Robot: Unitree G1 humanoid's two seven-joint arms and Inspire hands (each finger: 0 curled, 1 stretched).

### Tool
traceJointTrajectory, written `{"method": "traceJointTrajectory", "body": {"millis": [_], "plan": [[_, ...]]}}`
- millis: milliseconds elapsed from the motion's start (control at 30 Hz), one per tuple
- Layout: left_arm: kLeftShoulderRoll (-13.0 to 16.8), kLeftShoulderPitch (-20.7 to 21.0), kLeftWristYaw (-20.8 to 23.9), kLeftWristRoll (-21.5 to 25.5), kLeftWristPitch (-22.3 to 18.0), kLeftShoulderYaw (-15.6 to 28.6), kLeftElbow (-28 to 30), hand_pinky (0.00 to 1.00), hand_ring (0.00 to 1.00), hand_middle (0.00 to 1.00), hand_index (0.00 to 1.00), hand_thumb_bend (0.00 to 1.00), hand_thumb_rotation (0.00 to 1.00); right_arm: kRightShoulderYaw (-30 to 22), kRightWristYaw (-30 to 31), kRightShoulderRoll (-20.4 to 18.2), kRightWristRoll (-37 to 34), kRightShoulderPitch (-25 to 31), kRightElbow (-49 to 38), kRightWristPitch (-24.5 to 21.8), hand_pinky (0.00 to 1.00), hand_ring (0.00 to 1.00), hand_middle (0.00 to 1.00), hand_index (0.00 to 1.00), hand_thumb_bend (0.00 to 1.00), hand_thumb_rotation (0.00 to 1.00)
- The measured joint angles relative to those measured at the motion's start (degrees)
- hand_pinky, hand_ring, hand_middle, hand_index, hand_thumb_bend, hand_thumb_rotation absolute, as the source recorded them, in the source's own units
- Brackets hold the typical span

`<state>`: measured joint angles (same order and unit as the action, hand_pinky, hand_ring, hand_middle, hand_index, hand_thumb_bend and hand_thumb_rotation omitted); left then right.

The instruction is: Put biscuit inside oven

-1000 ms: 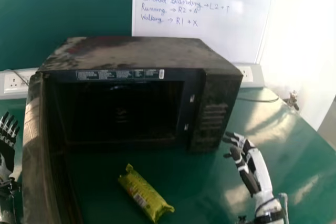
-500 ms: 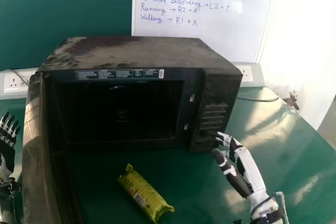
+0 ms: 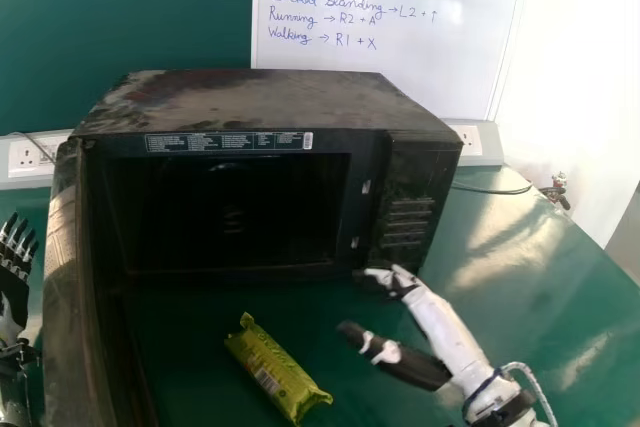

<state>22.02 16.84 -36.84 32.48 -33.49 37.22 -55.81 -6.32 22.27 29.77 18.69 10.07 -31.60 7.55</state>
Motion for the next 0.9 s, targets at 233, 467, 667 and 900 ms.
{"method": "traceJointTrajectory", "body": {"millis": [233,467,667,900], "plan": [[0.0,0.0,0.1,-0.1,0.0,0.0,0.0,0.0,0.61,0.71,0.81,0.2,0.99,2.0,4.9,3.3,2.5,-1.9,-4.1,-3.5,0.71,0.8,0.84,0.86,0.97,0.55],[0.0,0.1,0.4,-0.3,-0.2,-0.1,0.0,0.0,0.61,0.71,0.8,0.2,1.0,4.0,10.1,6.2,4.9,-5.2,-8.1,-7.4,0.69,0.79,0.83,0.85,0.97,0.55],[-0.1,0.1,0.2,-0.3,-0.4,0.0,0.0,0.0,0.6,0.7,0.8,0.19,1.0,6.5,15.3,8.2,11.0,-8.0,-11.4,-12.5,0.68,0.76,0.8,0.84,0.99,0.6],[-0.1,0.0,0.1,-0.3,-0.4,0.0,0.0,0.0,0.61,0.71,0.81,0.19,1.0,9.3,19.2,9.1,17.8,-10.2,-13.3,-15.1,0.65,0.73,0.77,0.82,1.0,0.63]]}}
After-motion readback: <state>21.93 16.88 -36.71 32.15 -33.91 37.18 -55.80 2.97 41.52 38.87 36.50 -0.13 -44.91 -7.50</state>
